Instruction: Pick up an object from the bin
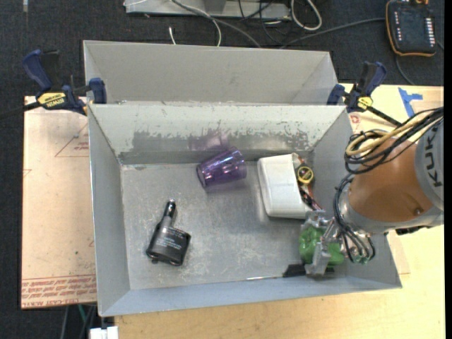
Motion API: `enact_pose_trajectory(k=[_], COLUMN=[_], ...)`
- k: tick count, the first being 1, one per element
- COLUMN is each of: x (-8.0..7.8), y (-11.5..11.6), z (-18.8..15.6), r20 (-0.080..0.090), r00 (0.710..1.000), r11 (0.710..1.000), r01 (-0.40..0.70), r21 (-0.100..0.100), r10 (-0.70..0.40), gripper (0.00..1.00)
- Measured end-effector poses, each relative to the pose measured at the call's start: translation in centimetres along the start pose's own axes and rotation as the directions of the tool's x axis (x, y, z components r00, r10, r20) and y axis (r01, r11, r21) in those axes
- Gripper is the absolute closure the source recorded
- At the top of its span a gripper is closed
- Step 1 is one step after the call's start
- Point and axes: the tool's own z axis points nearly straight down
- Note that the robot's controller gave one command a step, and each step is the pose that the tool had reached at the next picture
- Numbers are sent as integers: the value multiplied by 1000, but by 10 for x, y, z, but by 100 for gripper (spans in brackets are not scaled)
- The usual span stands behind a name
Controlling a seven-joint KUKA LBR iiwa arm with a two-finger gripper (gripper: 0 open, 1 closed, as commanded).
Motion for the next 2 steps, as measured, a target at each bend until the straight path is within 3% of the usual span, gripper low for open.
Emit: enact_pose_trajectory(k=[1, 2], x=[3, -1], y=[1, 1], z=[-19, -51], r20=[-12, -2], r00=[1000, 1000], r11=[1000, 1000], r01=[0, 0], r21=[-1, -1], r10=[0, 0], gripper=[100, 100])
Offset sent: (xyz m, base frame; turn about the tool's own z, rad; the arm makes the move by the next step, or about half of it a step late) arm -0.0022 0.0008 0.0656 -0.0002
